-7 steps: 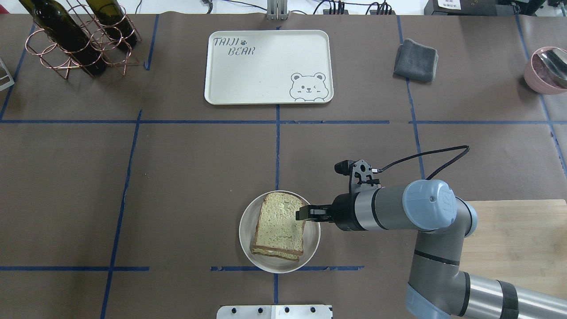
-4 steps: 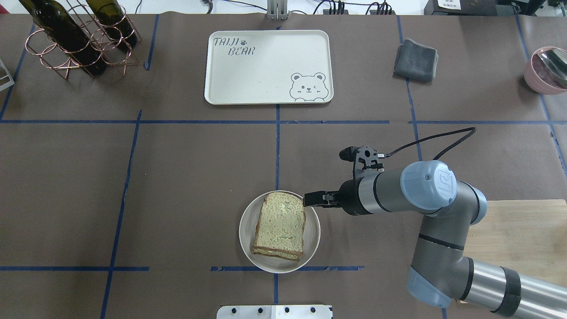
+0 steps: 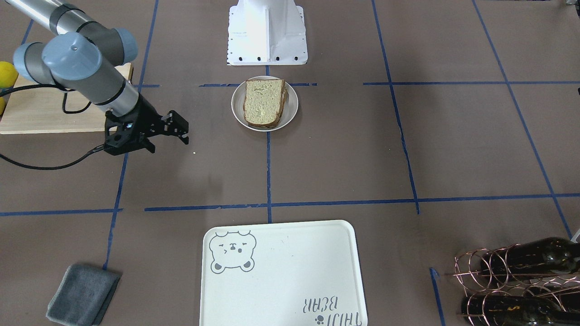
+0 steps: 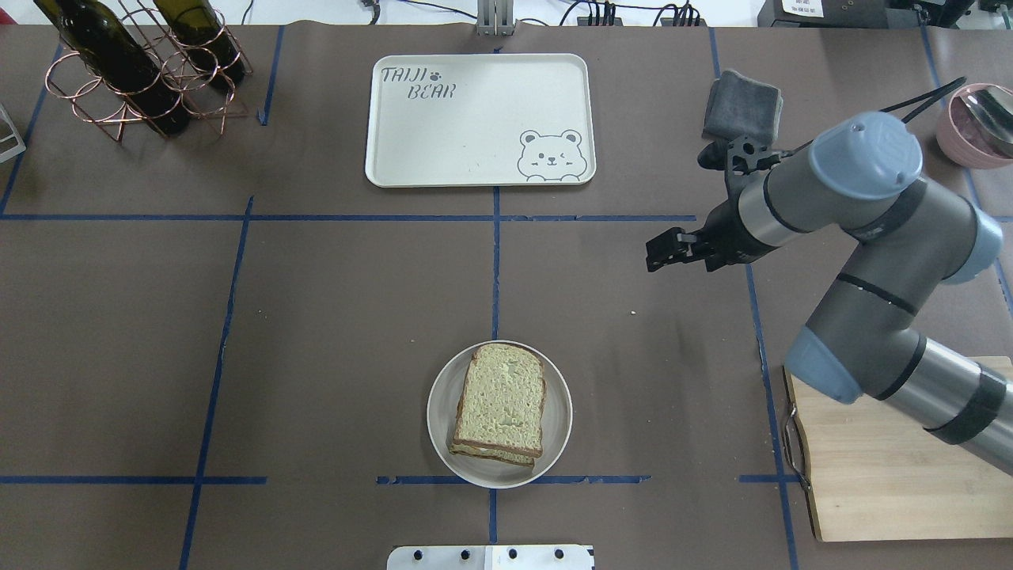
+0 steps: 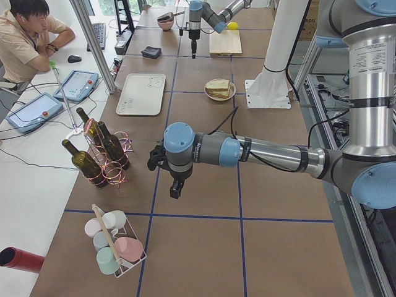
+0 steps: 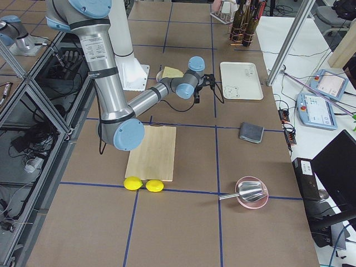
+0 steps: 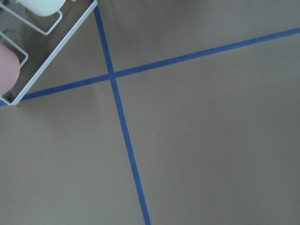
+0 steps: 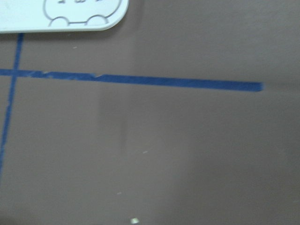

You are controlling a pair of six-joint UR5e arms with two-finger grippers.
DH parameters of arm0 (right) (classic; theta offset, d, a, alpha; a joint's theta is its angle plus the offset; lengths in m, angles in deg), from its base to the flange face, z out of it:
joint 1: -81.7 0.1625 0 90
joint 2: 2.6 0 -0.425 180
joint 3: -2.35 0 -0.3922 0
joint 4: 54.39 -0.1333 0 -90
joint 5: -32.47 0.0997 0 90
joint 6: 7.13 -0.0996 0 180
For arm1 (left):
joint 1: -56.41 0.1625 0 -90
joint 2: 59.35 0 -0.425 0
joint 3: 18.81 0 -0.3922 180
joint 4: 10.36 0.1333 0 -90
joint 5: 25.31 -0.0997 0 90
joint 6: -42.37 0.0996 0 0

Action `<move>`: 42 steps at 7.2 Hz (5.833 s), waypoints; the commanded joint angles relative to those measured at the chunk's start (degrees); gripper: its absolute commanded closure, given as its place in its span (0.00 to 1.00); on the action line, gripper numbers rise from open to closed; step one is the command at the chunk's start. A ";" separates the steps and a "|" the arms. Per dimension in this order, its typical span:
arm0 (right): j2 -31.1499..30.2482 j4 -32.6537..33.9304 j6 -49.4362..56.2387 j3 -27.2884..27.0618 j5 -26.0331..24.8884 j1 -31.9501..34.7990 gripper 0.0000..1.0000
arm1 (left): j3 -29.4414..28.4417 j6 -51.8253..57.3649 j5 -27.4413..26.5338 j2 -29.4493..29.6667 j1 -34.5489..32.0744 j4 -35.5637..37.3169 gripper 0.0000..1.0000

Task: Make sandwich and place on tray
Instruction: 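Withdraw the right arm toward rest while the left arm reaches toward the plate, then grasp the rim of the white plate with the left gripper, then carry the plate with the left gripper onto the white tray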

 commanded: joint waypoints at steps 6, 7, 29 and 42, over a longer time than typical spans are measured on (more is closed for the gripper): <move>-7.56 19.53 69.83 21.70 11.45 46.02 0.00 | -4.27 -15.95 3.61 3.63 13.50 -32.82 0.00; -6.77 24.20 69.86 19.69 11.54 49.19 0.00 | -3.47 -26.45 1.94 3.97 18.87 -37.26 0.00; -14.85 12.74 55.80 9.48 9.52 43.77 0.00 | -5.84 -95.46 -37.36 26.21 71.31 -43.28 1.00; -15.20 12.82 55.80 10.00 9.43 43.33 0.00 | -49.90 -77.72 -11.88 61.60 36.33 -36.86 1.00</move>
